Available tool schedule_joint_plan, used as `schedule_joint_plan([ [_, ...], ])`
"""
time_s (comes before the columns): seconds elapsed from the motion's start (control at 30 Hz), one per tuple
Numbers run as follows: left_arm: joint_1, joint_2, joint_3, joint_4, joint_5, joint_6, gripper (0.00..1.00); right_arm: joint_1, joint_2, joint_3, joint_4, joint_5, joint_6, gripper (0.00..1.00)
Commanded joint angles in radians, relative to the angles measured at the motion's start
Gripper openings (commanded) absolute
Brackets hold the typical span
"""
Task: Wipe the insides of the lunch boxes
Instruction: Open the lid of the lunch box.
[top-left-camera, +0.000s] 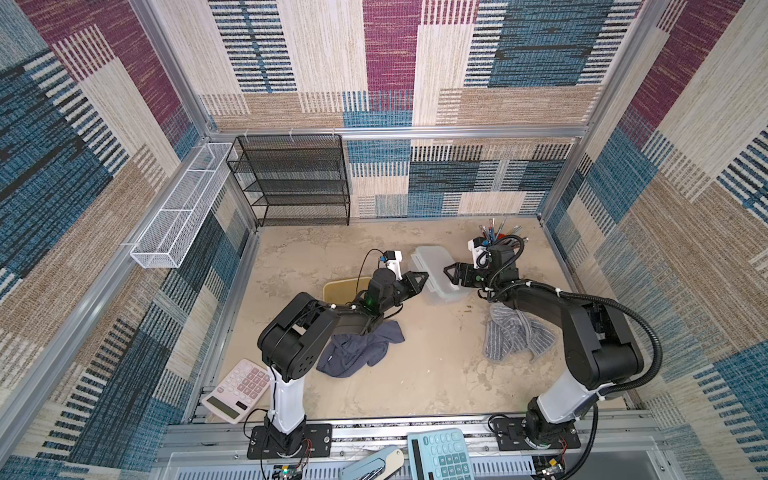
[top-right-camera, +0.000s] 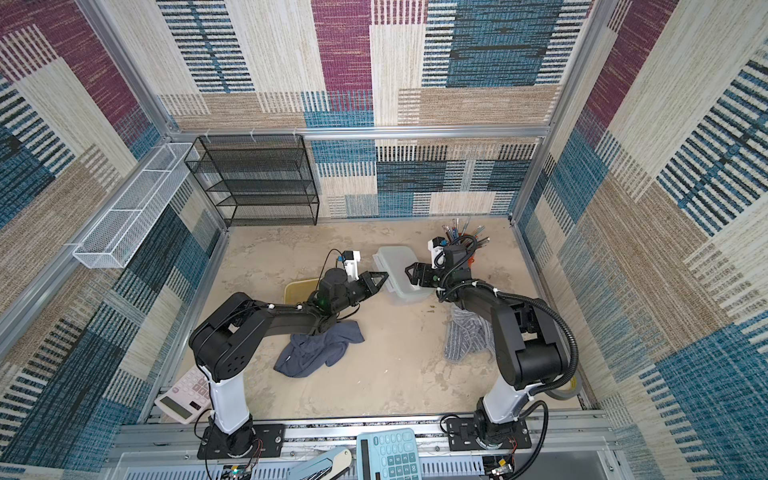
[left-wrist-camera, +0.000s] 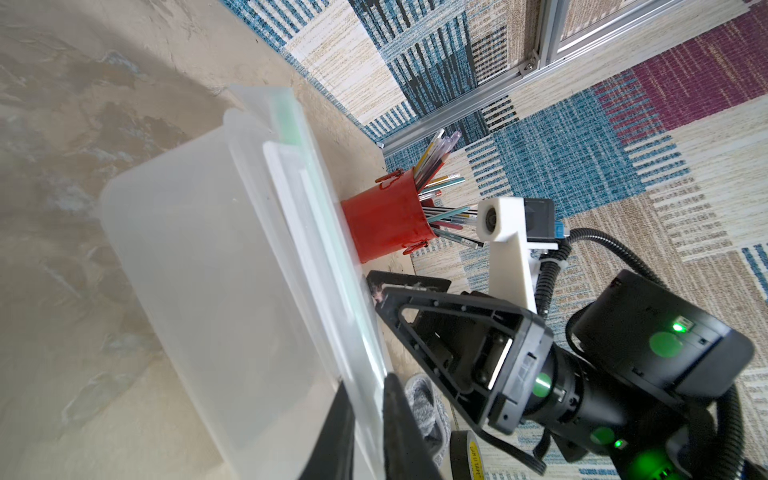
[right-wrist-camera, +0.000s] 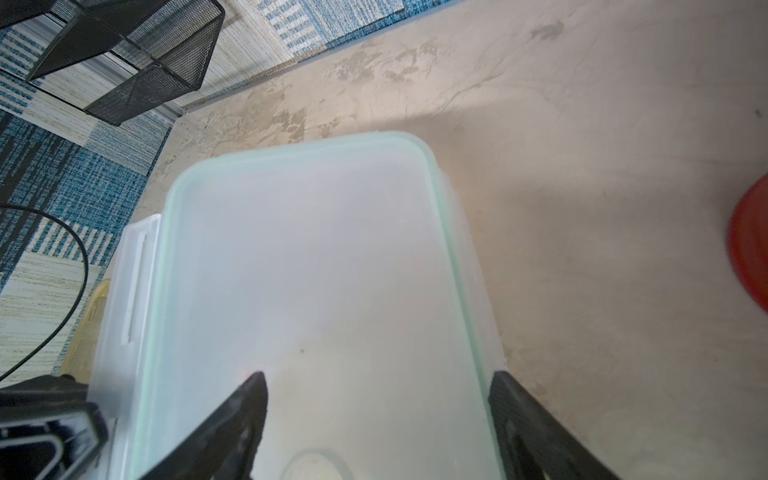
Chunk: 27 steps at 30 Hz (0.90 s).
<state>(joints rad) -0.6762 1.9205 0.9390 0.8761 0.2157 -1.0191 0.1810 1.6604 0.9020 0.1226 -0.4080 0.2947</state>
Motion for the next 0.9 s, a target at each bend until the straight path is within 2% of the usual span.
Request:
schedule_joint_plan([
  [0.0, 0.0, -0.013, -0.004, 0.019, 0.002, 0.04, 0.12, 0.002, -0.025, 0.001, -0.018, 0.019, -0.011, 0.86],
  [0.23, -0.005, -0.032, -0.013, 0.009, -0.012, 0.064, 0.05, 0.0, -0.096, 0.023, -0.051, 0.061, -0.009, 0.89],
  [0.43, -0.021, -0.09, -0.027, -0.02, -0.046, 0.123, 0.02, -0.017, -0.213, 0.025, -0.083, 0.103, -0.014, 0.97],
  [0.67, -0.093, -0.137, -0.056, -0.001, -0.117, 0.211, 0.0, -0.097, -0.351, -0.037, -0.112, 0.104, -0.035, 0.98],
  [0.87, -0.169, -0.16, -0.112, 0.074, -0.217, 0.315, 0.0, -0.125, -0.401, -0.111, -0.129, 0.122, -0.055, 0.98],
])
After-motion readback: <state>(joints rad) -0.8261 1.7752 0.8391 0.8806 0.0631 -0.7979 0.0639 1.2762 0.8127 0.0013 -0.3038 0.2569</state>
